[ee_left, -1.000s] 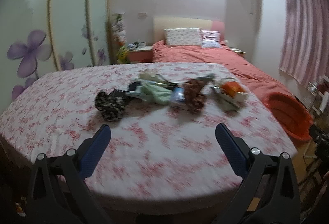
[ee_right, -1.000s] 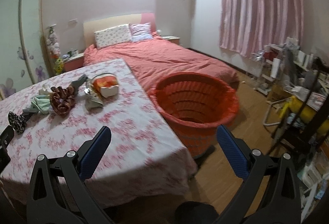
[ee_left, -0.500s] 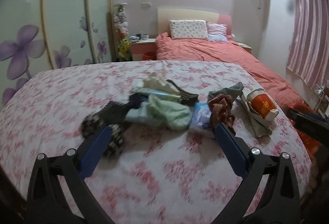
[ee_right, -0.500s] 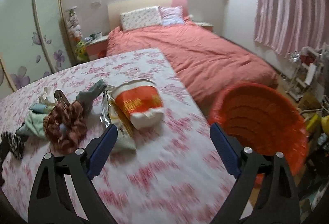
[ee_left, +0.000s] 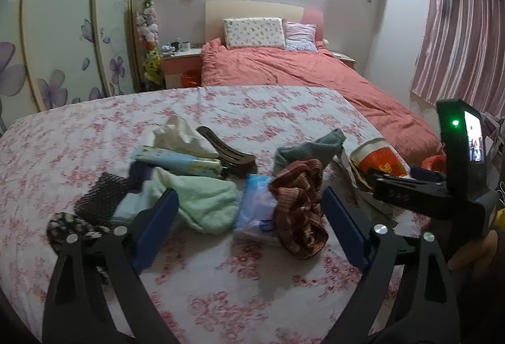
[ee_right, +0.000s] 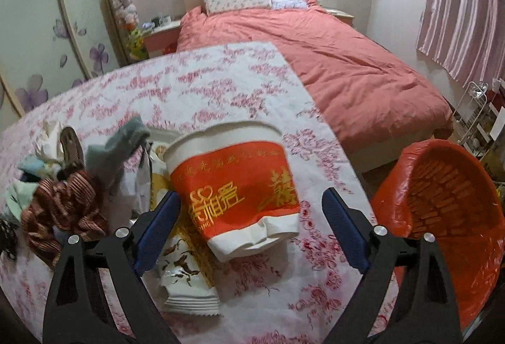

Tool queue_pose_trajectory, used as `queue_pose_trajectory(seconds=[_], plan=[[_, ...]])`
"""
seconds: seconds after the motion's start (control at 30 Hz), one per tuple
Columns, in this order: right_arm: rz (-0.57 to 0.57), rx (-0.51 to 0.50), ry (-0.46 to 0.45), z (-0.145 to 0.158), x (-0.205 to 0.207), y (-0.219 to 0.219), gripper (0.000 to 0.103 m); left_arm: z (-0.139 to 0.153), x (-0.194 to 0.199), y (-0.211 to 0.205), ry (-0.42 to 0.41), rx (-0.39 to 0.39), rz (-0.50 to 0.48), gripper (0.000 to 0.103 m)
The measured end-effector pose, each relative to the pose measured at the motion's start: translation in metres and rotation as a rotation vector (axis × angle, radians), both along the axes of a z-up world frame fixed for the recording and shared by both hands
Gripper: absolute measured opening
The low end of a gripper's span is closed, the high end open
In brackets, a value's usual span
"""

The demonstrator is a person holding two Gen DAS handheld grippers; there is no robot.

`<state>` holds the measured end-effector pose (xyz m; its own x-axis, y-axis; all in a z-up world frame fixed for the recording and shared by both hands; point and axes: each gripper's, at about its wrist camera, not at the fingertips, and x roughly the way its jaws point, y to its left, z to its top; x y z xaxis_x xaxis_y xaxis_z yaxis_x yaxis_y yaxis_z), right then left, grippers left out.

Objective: Collect trash
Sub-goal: 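Grasp the red-and-white paper cup with the right tool while the left tool grasps the brown checked cloth, then carry the cup and checked cloth to the orange basket and release both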

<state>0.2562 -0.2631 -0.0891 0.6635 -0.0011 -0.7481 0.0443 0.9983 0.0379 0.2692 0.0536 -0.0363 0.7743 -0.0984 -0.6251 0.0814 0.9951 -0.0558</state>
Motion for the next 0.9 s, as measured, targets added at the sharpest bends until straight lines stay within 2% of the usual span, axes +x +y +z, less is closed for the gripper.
queue_pose_trajectory(seconds=[0.13,0.37,0.47,0.53,0.63,0.9], plan=[[0.005,0.013,0.002,0.001,0.002,-0.004,0.073,-0.007,0.009,-0.01,0.027,-0.014,-0.035,0.081],[-0.014,-0.004,-0.064,0.012,-0.02,-0.019,0.072,-0.02,0.028,-0.027,0.072,-0.033,-0.084,0.071],[-0.028,0.005,-0.074,0.014,-0.024,-0.026,0.073,-0.028,0.037,-0.033,0.108,-0.047,-0.107,0.059],[-0.038,0.012,-0.082,0.015,-0.029,-0.032,0.073,-0.032,0.042,-0.037,0.125,-0.041,-0.115,0.042],[-0.049,0.015,-0.095,0.018,-0.035,-0.039,0.073,-0.032,0.046,-0.042,0.134,-0.055,-0.138,0.026],[-0.082,0.042,-0.154,0.035,-0.054,-0.057,0.073,-0.007,0.033,-0.054,0.07,-0.058,-0.169,0.023]])
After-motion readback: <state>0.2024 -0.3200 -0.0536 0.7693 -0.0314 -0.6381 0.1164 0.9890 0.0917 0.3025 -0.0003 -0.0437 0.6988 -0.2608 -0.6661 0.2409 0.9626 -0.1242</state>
